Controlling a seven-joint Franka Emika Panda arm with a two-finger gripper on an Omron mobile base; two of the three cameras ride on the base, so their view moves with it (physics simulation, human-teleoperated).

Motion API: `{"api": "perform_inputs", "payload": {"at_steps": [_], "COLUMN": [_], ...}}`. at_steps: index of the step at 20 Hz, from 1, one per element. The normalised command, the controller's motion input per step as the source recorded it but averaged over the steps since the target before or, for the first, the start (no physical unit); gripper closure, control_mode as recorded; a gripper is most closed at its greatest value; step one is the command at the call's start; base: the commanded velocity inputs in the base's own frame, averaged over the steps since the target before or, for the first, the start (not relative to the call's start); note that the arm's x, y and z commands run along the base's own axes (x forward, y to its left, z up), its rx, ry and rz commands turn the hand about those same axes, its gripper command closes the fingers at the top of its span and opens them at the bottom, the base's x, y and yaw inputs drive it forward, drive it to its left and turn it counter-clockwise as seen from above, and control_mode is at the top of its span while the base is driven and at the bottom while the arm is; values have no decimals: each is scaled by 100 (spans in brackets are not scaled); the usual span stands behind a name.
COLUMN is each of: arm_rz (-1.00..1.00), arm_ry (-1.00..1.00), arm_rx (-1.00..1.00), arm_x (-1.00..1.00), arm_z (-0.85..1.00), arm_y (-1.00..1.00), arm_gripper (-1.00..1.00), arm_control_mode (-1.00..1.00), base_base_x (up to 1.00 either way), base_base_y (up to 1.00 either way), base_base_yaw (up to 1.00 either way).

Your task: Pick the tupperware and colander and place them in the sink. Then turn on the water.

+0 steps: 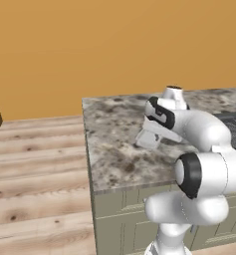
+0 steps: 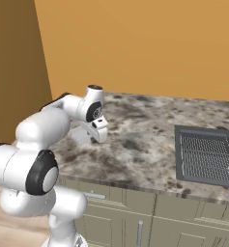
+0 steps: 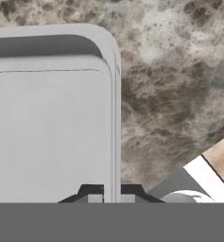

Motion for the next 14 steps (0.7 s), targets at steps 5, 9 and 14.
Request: {"api": "perform_inputs", "payload": {"at_steps": [5,9,14], "arm_rz": [0,0,5], "arm_ry": [-1,-1,-1], "arm_rx": [0,0,0], "arm_x": [-5,-9,-13], "arm_z": [49,35,56], "arm_y": [-11,-1,0], "arm_gripper": [100,100,100], "arm_control_mode": [-100,-100,-100], "base_base_x": [0,0,0], "base_base_y": [0,0,0], "base_base_yaw": [0,0,0]}}
